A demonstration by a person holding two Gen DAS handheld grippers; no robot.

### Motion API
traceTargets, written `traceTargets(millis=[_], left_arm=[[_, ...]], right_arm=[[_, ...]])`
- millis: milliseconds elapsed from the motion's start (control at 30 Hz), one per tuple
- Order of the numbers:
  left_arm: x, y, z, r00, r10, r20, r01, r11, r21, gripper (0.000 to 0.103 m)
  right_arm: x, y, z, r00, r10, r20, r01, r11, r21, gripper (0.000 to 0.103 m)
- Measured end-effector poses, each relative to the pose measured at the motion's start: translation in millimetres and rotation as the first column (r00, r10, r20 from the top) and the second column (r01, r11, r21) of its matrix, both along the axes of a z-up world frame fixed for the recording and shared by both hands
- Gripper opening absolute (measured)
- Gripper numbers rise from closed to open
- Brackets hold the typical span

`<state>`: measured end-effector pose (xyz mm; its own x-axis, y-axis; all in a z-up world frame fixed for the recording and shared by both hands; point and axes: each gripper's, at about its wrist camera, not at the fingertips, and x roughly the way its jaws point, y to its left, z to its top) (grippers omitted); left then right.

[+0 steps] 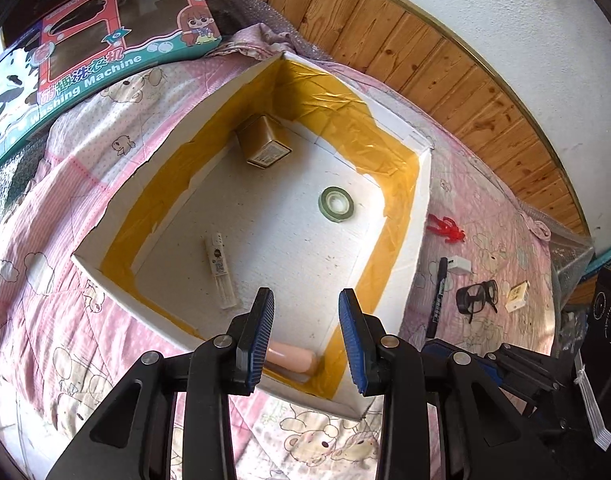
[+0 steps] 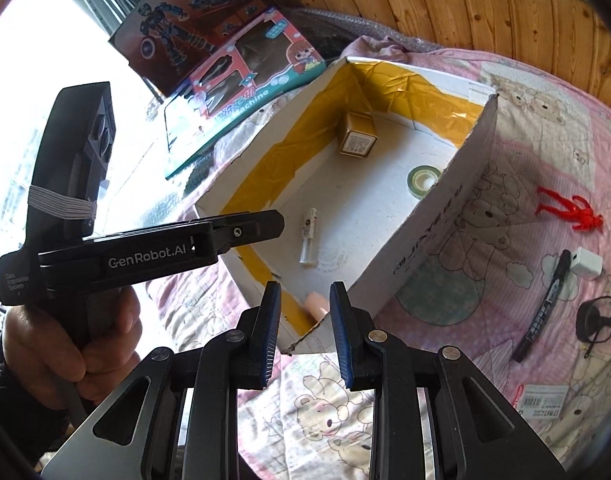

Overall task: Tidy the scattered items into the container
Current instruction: 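Withdraw both tools from the box toward the marker and staples box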

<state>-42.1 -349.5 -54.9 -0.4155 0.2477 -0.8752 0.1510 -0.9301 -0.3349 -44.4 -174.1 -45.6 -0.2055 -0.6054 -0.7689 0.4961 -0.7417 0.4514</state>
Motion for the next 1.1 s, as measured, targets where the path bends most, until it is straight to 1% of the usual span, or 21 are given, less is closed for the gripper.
traceTargets(millis=[233,567,700,967,1100], left_arm=[[8,30,15,0.997,-0.068,-0.028,0.067,0.998,-0.015,0.035],[21,61,22,0.991,-0.128,-0.045,0.127,0.992,-0.014,0.035],[22,73,25,0.986,-0.158,-0.054,0.157,0.987,-0.022,0.035],[21,89,31,0.977,-0.199,-0.073,0.194,0.978,-0.078,0.035],[21,93,30,0.975,-0.211,-0.071,0.205,0.975,-0.086,0.035]], right_arm=[[13,27,3,0.999,-0.052,0.001,0.052,0.998,-0.031,0.027],[30,69,3,0.990,-0.141,0.015,0.141,0.988,-0.055,0.027],[33,85,1,0.983,-0.182,0.025,0.184,0.981,-0.056,0.027],[38,117,-12,0.962,-0.266,0.057,0.269,0.962,-0.054,0.028],[42,131,-19,0.951,-0.299,0.074,0.303,0.952,-0.051,0.028]])
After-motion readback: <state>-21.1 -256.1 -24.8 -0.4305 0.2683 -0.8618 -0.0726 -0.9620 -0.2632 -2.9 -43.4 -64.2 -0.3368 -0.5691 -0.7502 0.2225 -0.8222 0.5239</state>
